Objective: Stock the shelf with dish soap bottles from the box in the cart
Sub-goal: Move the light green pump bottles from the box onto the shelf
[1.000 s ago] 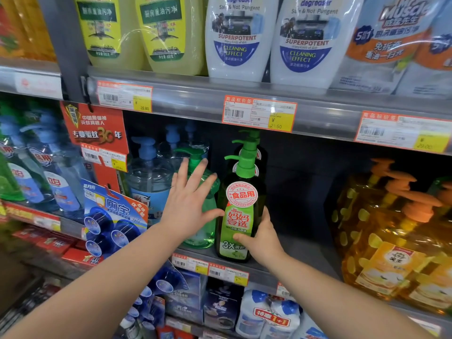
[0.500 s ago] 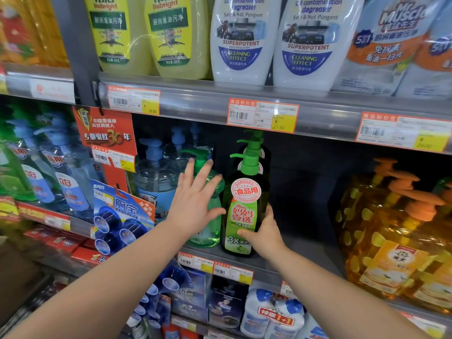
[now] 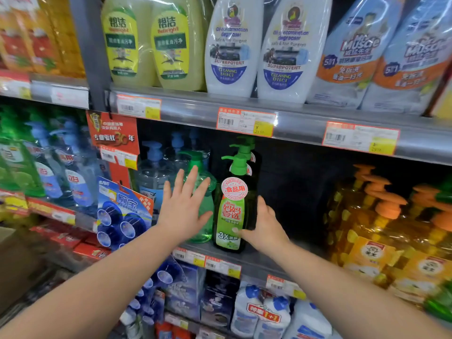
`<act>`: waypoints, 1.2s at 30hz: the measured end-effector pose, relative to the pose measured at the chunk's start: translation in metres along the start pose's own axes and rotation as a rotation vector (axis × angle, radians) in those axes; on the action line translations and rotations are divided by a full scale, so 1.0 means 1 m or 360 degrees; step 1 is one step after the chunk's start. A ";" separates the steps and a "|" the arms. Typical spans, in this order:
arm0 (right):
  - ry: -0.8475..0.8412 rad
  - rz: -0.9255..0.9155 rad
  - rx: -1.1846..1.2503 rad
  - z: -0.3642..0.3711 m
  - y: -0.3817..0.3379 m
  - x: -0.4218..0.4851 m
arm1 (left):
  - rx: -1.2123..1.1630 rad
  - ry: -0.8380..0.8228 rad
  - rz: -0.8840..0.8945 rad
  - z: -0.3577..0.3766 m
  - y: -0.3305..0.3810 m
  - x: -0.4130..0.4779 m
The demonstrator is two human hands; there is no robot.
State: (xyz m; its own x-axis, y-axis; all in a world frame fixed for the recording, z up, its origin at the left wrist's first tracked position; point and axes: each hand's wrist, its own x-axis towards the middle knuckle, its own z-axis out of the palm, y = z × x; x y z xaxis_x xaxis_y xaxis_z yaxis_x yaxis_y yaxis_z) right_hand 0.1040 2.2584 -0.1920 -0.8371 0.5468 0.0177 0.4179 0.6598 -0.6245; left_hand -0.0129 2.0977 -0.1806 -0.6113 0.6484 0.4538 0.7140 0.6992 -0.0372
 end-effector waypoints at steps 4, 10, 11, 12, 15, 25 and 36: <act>0.0029 -0.0198 -0.0278 -0.011 -0.003 -0.030 | 0.0053 -0.0138 0.0003 -0.013 0.002 -0.037; -0.0135 -0.0755 -0.0750 0.002 -0.026 -0.064 | 0.0194 -0.0595 -0.0209 -0.027 -0.012 -0.093; -0.0193 -0.0775 -0.0745 0.009 -0.032 -0.069 | 0.0214 -0.0638 -0.0226 -0.029 -0.016 -0.102; -0.0242 -0.0784 -0.0742 0.016 -0.038 -0.073 | 0.0238 -0.0672 -0.0234 -0.030 -0.021 -0.110; -0.0324 -0.0805 -0.0768 0.039 -0.060 -0.084 | 0.0262 -0.0682 -0.0270 -0.035 -0.040 -0.136; -0.0495 -0.0988 -0.0883 0.164 -0.209 -0.131 | 0.0261 -0.0743 -0.0542 -0.082 -0.191 -0.265; -0.0765 -0.1378 -0.0844 0.332 -0.380 -0.212 | 0.0313 -0.0798 -0.0974 -0.138 -0.369 -0.411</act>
State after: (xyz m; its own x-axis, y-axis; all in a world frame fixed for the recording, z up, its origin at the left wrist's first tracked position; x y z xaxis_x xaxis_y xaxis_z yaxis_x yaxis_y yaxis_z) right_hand 0.0058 1.7203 -0.2172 -0.9196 -0.3823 -0.0900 -0.3691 0.9196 -0.1347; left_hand 0.0221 1.5320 -0.2308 -0.9871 0.1598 -0.0062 0.1597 0.9832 -0.0885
